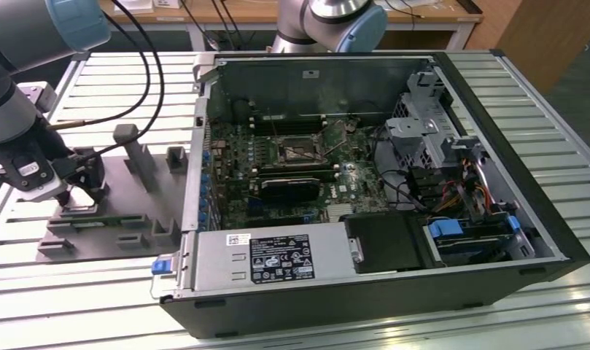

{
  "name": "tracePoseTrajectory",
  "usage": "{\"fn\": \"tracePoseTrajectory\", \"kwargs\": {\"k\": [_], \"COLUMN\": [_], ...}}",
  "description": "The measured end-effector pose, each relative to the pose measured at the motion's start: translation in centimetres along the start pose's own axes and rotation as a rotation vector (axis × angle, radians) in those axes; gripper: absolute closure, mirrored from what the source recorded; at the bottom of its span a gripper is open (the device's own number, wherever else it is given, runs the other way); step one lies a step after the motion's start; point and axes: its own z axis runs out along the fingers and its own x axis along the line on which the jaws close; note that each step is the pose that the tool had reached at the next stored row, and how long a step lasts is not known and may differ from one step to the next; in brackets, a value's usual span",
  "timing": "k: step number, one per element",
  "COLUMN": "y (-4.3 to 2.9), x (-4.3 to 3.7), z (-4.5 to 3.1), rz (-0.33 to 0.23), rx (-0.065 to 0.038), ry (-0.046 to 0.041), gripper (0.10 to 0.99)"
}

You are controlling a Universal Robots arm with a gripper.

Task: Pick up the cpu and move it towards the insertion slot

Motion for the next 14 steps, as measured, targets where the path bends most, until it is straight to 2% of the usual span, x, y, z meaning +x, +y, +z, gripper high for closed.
{"fn": "tracePoseTrajectory", "kwargs": {"k": [7, 14], "y": [0.04, 0.11], "x": [-0.04, -0.11], "z": [-0.85, -2.24], "rz": [0.0, 0.0], "rx": [0.0, 0.0], "ry": [0.0, -0.0002], "gripper": [0.553, 0.553]}}
